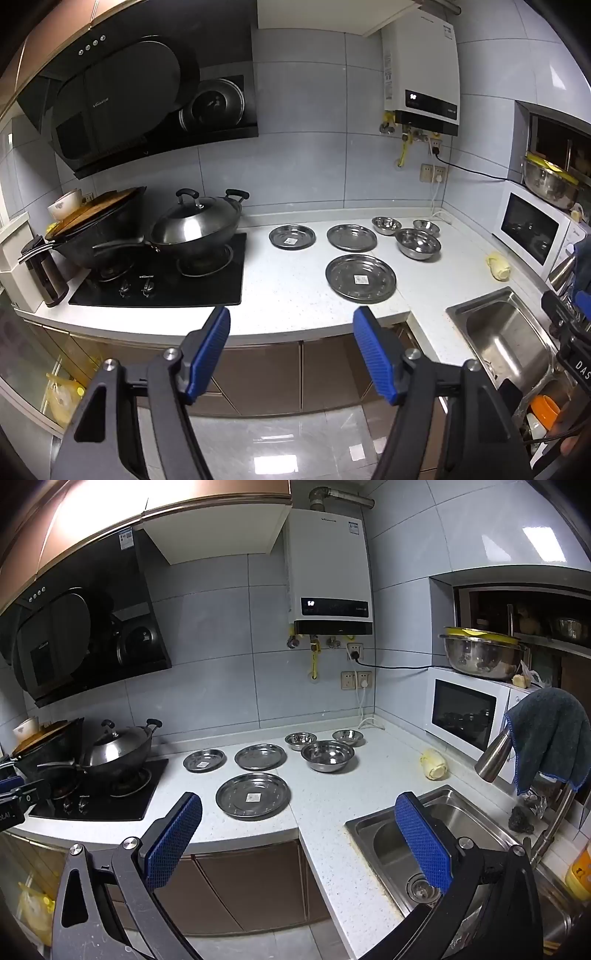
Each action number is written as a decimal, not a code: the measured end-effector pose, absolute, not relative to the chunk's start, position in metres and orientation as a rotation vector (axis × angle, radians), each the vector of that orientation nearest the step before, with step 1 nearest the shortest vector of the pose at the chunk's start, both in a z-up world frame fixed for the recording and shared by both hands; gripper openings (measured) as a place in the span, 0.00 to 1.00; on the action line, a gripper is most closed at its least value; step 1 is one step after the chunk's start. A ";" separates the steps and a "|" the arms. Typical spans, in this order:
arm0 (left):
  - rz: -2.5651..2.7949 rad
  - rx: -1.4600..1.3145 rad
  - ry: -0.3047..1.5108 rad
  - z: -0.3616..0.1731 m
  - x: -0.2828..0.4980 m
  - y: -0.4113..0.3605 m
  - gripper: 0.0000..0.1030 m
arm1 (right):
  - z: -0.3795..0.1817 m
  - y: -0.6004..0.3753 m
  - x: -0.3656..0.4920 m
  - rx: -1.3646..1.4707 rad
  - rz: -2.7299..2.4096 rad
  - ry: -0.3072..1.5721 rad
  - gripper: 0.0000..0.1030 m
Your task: Organize plates and bowls
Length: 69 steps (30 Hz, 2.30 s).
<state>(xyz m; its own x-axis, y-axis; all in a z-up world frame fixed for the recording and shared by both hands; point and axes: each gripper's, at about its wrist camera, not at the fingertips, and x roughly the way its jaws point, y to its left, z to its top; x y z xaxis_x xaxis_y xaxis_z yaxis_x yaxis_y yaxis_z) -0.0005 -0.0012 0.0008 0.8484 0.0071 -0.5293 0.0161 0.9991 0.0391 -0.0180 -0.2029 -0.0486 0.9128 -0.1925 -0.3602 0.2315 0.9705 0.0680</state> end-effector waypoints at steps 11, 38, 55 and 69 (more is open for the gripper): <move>-0.017 0.020 0.568 0.004 -0.003 -0.005 0.66 | -0.048 -0.204 -0.014 0.116 -0.212 0.370 0.99; -0.013 0.004 0.589 -0.003 -0.004 0.004 0.66 | -0.051 -0.195 -0.013 0.117 -0.193 0.378 0.99; -0.015 -0.003 0.600 -0.009 -0.004 0.006 0.66 | -0.056 -0.192 -0.010 0.123 -0.192 0.389 0.99; -0.014 0.001 0.606 -0.011 -0.001 0.003 0.66 | -0.056 -0.192 -0.009 0.122 -0.194 0.393 0.99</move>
<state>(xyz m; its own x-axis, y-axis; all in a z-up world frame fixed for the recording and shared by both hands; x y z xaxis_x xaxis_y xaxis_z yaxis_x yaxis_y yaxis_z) -0.0008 0.0034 -0.0114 0.8219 -0.0134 -0.5694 0.0138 0.9999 -0.0036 -0.0086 -0.1922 -0.0561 0.9056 -0.1633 -0.3915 0.2105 0.9743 0.0804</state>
